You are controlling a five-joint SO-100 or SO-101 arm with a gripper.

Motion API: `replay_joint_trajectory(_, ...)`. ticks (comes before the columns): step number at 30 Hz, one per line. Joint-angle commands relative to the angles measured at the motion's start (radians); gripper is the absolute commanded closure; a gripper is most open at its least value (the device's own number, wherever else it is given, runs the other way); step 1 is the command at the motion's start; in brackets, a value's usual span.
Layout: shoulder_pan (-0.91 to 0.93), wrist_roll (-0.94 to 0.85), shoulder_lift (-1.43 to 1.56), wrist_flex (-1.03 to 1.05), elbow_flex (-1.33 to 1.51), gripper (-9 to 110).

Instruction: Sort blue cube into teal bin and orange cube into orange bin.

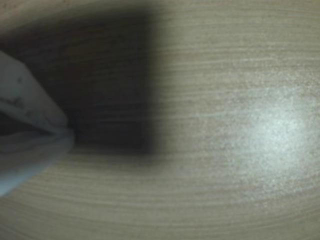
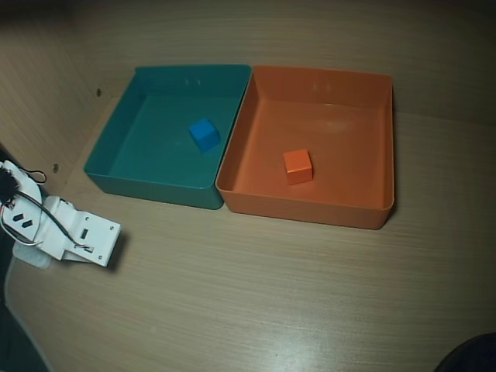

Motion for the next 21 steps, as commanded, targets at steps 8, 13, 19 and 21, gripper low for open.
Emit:
replay_joint_trajectory(8, 0.003, 0.000, 0.005, 0.020, 0.060, 106)
replay_joint_trajectory(13, 0.003, 0.000, 0.005, 0.020, 0.060, 106)
replay_joint_trajectory(19, 0.003, 0.000, 0.005, 0.020, 0.060, 106)
replay_joint_trajectory(21, 0.003, 0.000, 0.005, 0.020, 0.060, 106)
